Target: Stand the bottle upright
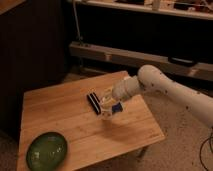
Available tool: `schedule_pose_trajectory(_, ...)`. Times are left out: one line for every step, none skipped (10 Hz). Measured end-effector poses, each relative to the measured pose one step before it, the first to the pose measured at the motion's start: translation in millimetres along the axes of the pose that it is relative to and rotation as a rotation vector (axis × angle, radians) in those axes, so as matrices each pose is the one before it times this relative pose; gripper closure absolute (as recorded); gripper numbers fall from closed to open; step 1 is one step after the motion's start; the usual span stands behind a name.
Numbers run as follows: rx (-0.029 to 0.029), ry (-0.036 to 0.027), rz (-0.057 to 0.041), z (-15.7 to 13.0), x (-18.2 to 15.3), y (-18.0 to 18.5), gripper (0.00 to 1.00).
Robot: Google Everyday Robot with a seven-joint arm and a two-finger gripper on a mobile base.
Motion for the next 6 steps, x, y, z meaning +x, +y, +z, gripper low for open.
schedule_pose_trajectory(-0.00712,-0.01988,0.00137,1.72,-3.37,3.81,0.67)
schedule_pose_trajectory(-0.01223,-0.02512,-0.0011,1.17,-3.54,7.16,0.67)
schedule_pose_trajectory(-0.01096,-0.01742,-0.00557,-0.71,-5.3,6.34,0.67)
schedule_pose_trajectory(-0.01024,-0.00625,-0.00801,0.64,-7.65,3.7,0.67)
schedule_pose_trajectory(-0.00919,-0.00716,-0.002,0.2,-3.13,4.06,0.67)
schedule_pose_trajectory(-0.00422,-0.00781,0.00176,-0.68,-0.01,3.64,0.67)
